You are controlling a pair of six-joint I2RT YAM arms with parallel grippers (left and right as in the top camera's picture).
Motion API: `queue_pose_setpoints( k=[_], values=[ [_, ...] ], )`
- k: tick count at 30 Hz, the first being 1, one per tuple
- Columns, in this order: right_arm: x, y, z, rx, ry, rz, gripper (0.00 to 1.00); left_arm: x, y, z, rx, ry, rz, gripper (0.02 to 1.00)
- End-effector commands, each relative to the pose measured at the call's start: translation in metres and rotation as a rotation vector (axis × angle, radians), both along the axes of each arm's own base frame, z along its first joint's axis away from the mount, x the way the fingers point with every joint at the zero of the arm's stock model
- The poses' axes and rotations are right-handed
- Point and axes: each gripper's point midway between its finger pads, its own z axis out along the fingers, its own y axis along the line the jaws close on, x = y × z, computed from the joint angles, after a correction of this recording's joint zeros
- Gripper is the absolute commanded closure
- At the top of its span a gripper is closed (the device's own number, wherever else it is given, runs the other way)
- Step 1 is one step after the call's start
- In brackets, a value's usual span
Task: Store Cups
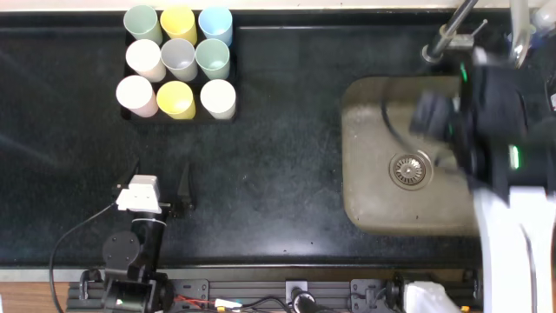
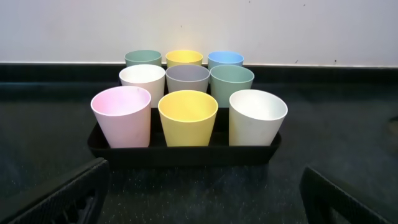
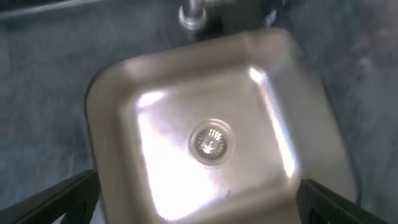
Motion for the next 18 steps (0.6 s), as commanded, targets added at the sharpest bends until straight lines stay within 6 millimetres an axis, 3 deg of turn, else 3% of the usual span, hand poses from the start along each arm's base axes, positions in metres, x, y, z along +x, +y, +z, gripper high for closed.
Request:
queue_pose_setpoints(
  k=[1,9,12,18],
  values=[
    [-0.033,0.037,-0.019,0.084,-0.118,0.213,0.005,0.0,-0.001,0.0,0.02,-0.006,-0.009,0.018],
    [-0.066,0.047,-0.066,-0.179,-0.448,0.462,0.005,0.0,-0.001,0.0,0.02,-0.006,-0.009,0.02],
    [-0.073,0.046,-0.072,-0.296,-0.535,0.523,0.005,0.0,-0.001,0.0,0.02,-0.006,-0.009,0.018],
    [-0.073,0.059,-0.073,-0.287,-0.681,0.566,0.003,0.0,-0.001,0.0,0.02,-0.006,-0.009,0.018]
  ],
)
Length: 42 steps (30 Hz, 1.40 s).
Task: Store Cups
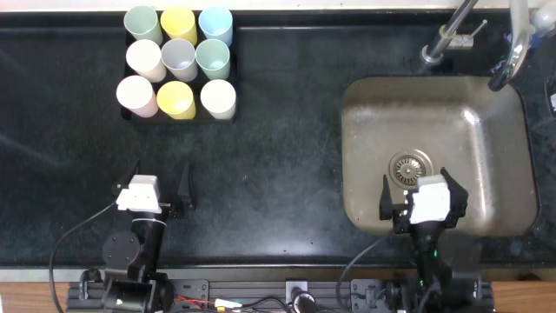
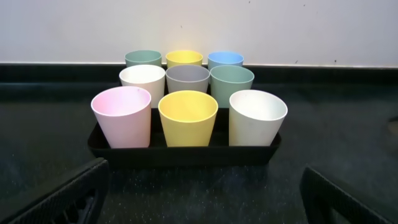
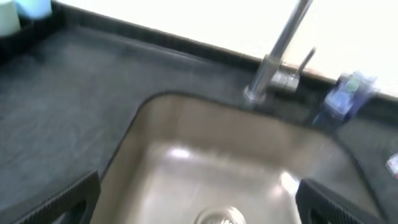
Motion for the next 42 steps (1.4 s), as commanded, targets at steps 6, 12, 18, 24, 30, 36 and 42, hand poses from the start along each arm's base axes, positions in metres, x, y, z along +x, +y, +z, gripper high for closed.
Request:
queue_pose_setpoints(
  k=[6,12,18,24,30,36,42],
  values=[
    [-0.005,0.056,0.012,0.013,-0.116,0.33,0.003,0.0,-0.001,0.0,0.02,-0.006,-0.009,0.018],
    [0.007,0.054,0.034,-0.004,-0.271,0.313,0.005,0.0,-0.001,0.0,0.02,-0.006,-0.009,0.018],
    [0.01,0.054,0.066,-0.028,-0.545,0.309,0.003,0.0,-0.001,0.0,0.02,-0.007,-0.009,0.018],
    [0.02,0.054,0.029,-0.02,-0.455,0.309,0.003,0.0,-0.001,0.0,0.02,-0.007,-0.009,0.018],
    [0.025,0.051,-0.016,-0.002,-0.262,0.296,0.005,0.0,-0.001,0.0,0.02,-0.007,-0.009,0.018],
    [0.026,0.044,-0.012,-0.009,-0.281,0.265,0.003,0.0,-0.001,0.0,0.02,-0.006,-0.009,0.018],
    [0.026,0.044,-0.012,-0.01,-0.282,0.264,0.005,0.0,-0.001,0.0,0.02,-0.006,-0.009,0.02]
  ],
)
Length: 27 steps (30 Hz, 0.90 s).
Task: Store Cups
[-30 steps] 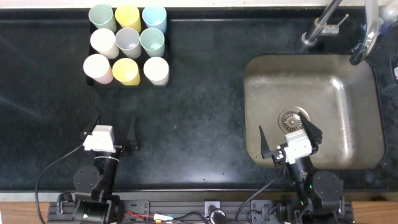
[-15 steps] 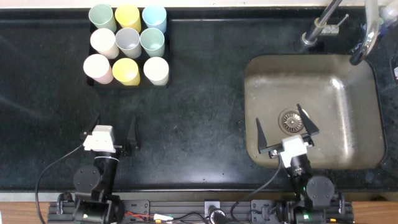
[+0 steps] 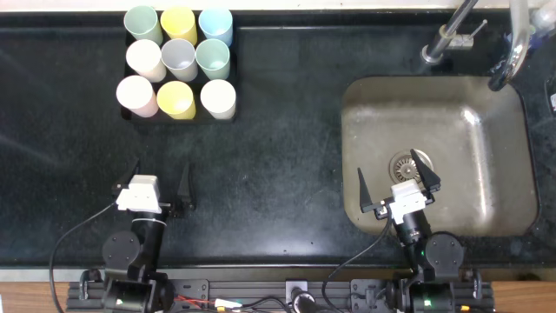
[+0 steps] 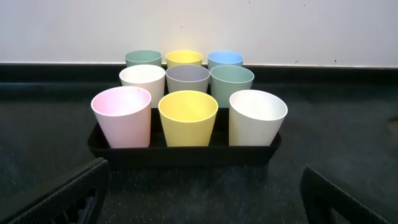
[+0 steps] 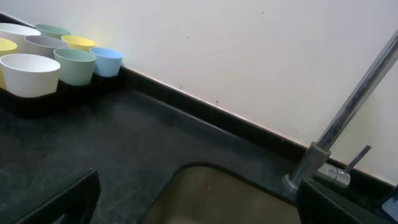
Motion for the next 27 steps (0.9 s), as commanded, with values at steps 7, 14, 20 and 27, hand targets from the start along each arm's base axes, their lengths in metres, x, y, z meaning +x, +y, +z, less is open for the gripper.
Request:
queue_pose_setpoints(
  k=[7,14,20,27],
  values=[
    [0.008,-0.038,-0.008,0.0,0.019,-0.231,0.005,0.0,-0.001,0.0,0.02,-0.007,-0.009,0.018],
    [0.008,-0.042,-0.009,0.0,0.023,-0.251,0.003,0.0,-0.001,0.0,0.02,-0.007,-0.009,0.018],
    [0.008,-0.042,-0.009,0.0,0.023,-0.251,0.003,0.0,-0.001,0.0,0.02,-0.006,-0.009,0.018],
    [0.008,-0.042,-0.009,0.0,0.023,-0.251,0.005,0.0,-0.001,0.0,0.02,-0.007,-0.009,0.018]
  ],
)
